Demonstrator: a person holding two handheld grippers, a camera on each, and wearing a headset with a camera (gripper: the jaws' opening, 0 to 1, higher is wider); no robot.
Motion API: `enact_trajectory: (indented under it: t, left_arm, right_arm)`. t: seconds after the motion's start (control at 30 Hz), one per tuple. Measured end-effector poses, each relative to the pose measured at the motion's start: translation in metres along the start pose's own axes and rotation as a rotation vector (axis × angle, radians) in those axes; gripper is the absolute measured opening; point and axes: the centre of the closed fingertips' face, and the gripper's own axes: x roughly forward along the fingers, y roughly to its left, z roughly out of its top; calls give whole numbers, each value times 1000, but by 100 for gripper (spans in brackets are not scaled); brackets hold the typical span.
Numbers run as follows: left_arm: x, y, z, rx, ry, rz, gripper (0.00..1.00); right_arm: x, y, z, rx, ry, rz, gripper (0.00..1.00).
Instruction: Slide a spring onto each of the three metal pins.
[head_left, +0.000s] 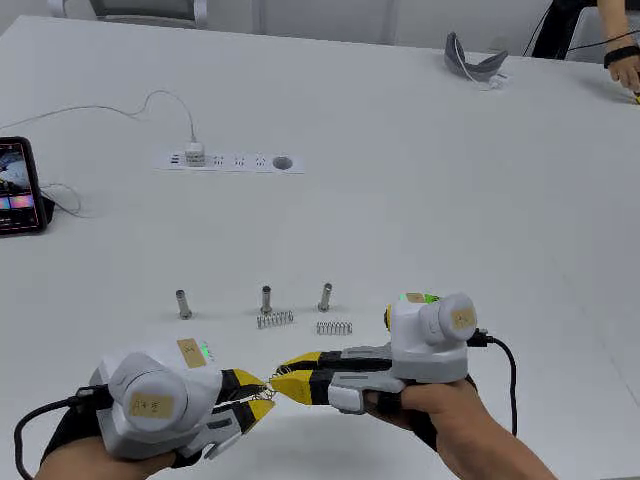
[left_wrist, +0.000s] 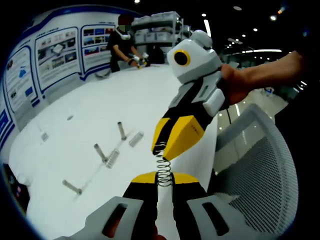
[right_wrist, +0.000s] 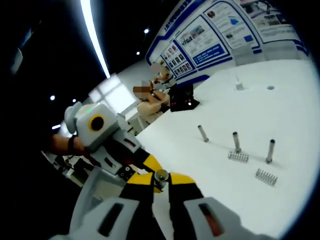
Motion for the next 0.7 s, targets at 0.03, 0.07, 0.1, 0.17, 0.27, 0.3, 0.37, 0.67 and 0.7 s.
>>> enact_trajectory:
  t: [0.03,0.07,0.1,0.17,0.27,0.3,0.37,0.67,0.7]
  left_arm:
    - [0,0,0,-2,-2,-2,9]
    - [0,0,1,-5,-9,-5,9]
    - [0,-1,2,-8,-12,-7,9]
    - [1,-1,3,-5,-14,-13,9]
    - [1,-1,5,1,-17,-18,9]
    - [1,-1,6,1,-21,-20,9]
    - [1,-1,8,2,-28,-25,9]
    - [1,-3,13,15,-43,-43,9]
    - [1,-4,13,10,-44,-47,9]
  right_arm:
    - [0,0,1,-9,5,-1,12]
    - [0,1,2,-17,10,3,12]
    - [0,2,3,-23,13,8,12]
    - [0,3,3,-39,31,13,12]
    - [-1,4,4,-66,61,23,12]
    - [-2,4,4,-79,72,25,12]
    - [-3,5,4,-120,115,32,12]
    - [-5,10,1,-321,313,44,12]
    - [-5,9,0,-338,331,43,12]
